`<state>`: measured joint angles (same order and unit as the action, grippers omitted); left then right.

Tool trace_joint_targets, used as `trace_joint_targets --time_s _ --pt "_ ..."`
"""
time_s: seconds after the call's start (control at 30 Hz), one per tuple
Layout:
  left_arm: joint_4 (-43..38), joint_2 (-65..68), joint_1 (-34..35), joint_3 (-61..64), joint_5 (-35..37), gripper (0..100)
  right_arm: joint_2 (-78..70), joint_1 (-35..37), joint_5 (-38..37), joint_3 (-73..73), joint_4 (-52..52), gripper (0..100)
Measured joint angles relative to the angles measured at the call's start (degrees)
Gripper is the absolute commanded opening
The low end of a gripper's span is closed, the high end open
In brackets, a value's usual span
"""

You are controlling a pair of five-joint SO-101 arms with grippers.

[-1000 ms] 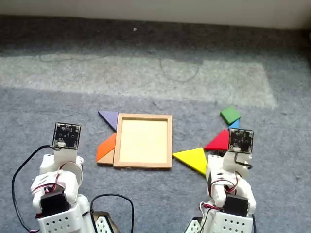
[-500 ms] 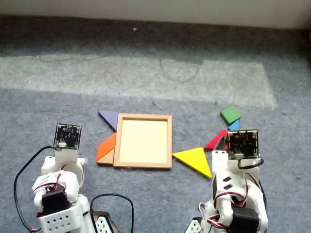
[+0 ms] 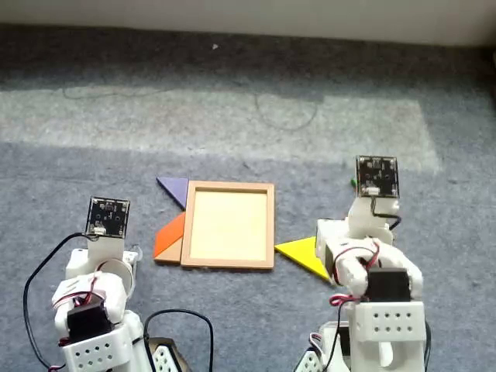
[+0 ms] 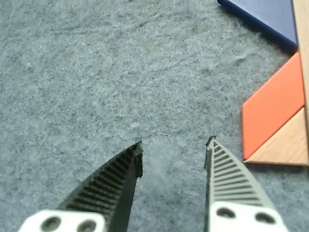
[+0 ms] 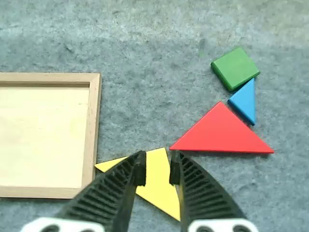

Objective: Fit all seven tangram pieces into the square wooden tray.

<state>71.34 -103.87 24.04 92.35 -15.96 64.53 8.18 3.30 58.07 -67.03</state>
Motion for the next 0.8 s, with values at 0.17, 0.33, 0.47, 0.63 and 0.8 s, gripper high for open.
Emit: trace_joint_targets --time_s 0.17,0.33,0.47,0.63,0.8 --pt "-0.09 0.0 0.0 0.0 0.0 22 -10.99 0.18 19.16 -5.27 0.0 9.9" --pt "-0.09 0.0 0.0 0.0 0.0 22 -18.64 0.26 36.04 -6.15 7.38 10.0" --pt "-0.09 0.0 0.0 0.0 0.0 22 -25.05 -0.97 43.16 -6.24 10.64 14.6" --pt "-0.09 0.0 0.0 0.0 0.0 22 -33.85 -4.48 48.79 -6.51 10.64 26.2" --pt "-0.09 0.0 0.0 0.0 0.0 22 -38.95 -6.95 50.9 -8.88 10.81 35.6"
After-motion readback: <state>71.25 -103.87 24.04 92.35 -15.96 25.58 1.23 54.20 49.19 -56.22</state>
